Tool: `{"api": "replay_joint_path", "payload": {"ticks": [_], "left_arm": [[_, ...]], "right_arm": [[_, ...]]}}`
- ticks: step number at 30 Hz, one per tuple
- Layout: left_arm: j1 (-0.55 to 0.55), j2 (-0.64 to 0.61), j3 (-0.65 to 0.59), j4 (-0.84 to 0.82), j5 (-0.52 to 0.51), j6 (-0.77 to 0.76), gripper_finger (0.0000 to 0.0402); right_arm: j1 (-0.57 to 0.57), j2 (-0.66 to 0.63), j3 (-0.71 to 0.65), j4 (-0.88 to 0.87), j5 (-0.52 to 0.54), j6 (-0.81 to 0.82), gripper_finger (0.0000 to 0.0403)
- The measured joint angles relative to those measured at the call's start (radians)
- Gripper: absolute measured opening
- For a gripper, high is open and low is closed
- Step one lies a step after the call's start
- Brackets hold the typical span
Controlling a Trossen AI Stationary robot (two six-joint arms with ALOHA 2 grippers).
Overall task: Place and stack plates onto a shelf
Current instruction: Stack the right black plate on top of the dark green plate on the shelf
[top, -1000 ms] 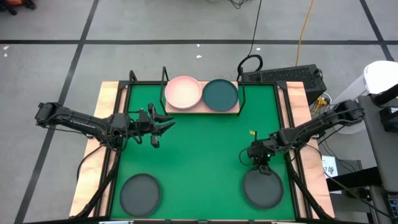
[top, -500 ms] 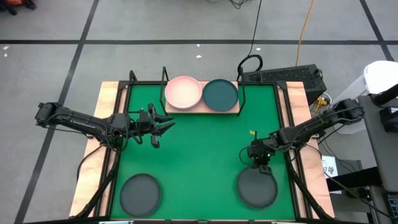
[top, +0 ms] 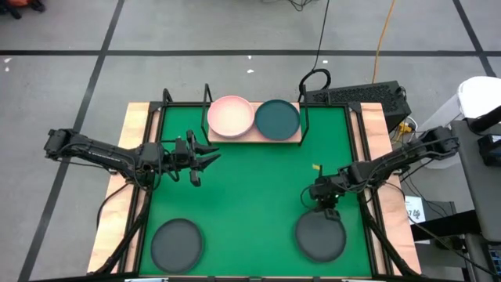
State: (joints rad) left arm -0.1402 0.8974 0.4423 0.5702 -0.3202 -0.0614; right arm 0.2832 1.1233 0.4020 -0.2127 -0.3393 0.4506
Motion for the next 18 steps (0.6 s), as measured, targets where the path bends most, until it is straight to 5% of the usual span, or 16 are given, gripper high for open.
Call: {"api": "replay_joint_path", "payload": {"ticks": [5,13,18], "left_arm": [[0.000,0.000,0.000,0.001,-0.001,0.001,0.0110],[0.000,0.000,0.000,0.008,-0.004,0.002,0.0110],[0.000,0.000,0.000,0.008,-0.004,0.002,0.0110]], "right_arm": [[-0.014,0.000,0.074,0.004,0.039,-0.084,0.0001],[-0.192,-0.002,0.270,0.059,0.431,-0.266,0.0001],[-0.376,-0.002,0.382,0.189,0.544,-0.382,0.0000]]}}
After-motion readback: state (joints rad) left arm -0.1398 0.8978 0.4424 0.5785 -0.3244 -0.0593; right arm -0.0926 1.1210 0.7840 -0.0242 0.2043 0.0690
